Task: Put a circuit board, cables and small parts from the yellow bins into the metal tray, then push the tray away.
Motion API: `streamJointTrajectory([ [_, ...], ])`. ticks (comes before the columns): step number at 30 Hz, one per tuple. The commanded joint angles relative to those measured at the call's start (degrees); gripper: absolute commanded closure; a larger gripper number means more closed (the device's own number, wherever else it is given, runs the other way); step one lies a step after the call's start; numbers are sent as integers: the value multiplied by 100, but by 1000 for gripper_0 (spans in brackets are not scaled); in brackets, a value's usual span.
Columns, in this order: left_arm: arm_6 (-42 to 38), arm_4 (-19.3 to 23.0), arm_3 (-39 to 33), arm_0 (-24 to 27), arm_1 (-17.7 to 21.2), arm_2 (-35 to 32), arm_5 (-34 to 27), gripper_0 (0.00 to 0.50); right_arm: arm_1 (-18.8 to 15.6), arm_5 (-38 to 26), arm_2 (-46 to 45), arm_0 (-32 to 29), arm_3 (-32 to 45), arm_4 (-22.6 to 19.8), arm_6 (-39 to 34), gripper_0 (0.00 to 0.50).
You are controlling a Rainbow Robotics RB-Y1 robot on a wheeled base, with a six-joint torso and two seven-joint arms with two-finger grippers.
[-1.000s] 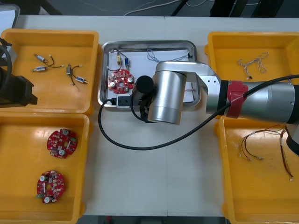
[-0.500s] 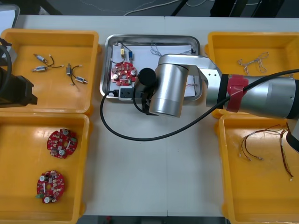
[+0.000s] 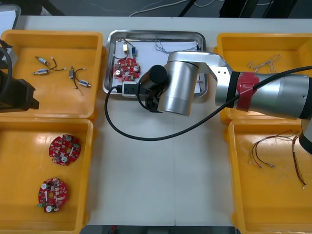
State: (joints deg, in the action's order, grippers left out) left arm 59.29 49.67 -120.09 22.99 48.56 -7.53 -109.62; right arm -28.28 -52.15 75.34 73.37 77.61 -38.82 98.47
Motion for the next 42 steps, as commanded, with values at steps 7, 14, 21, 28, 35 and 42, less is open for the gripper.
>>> streamJointTrajectory([
  [7, 329, -37, -155, -67, 250, -169, -38, 0, -116, 487, 227, 494, -308, -46, 287, 500],
  [14, 329, -37, -155, -67, 250, -169, -38, 0, -116, 715, 306, 565, -422, -20, 349, 500],
  [21, 329, -37, -155, -67, 250, -169, -38, 0, -116, 759, 350, 565, -440, 6, 357, 337],
  [28, 329, -37, -155, -67, 250, -169, -38, 0, -116, 777, 350, 565, -405, 6, 366, 0],
  [35, 329, -37, -155, -67, 250, -169, -38, 0, -134, 768, 324, 565, -352, -170, 322, 0],
  [42, 329, -37, -155, -67, 250, -169, -38, 0, -195, 557, 95, 565, -159, -460, 437, 0],
])
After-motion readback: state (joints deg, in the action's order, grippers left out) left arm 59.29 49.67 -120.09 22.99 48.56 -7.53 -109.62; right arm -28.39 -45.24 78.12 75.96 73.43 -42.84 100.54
